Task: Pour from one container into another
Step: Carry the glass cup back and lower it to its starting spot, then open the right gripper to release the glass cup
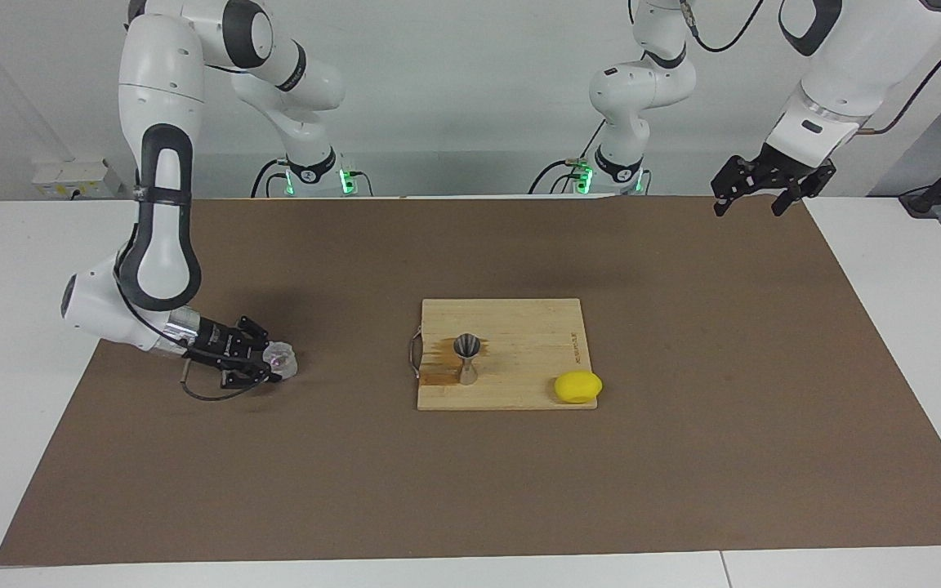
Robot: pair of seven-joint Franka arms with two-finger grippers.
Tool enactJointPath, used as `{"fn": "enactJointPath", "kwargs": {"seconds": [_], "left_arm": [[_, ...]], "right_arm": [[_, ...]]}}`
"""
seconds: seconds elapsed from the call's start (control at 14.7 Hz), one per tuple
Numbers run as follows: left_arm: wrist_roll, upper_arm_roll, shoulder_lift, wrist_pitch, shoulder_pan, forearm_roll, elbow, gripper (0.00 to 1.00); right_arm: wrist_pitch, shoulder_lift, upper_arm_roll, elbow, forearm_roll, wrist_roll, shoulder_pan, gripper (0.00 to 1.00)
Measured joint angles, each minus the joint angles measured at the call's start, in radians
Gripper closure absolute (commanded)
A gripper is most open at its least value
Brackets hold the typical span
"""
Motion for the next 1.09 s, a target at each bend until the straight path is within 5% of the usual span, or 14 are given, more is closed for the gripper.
{"fn": "enactJointPath", "kwargs": {"seconds": [0.47, 1.09], "left_arm": [[0.000, 0.000, 0.000, 0.000, 0.000, 0.000, 0.000, 0.00], [0.000, -0.004, 0.000, 0.001, -0.003, 0.000, 0.000, 0.00]], "right_arm": [[0.019, -0.001, -0.009, -0.007, -0.024, -0.063, -0.008, 0.00], [0.019, -0.116, -0.007, -0.009, -0.407, -0.313, -0.015, 0.00]]}}
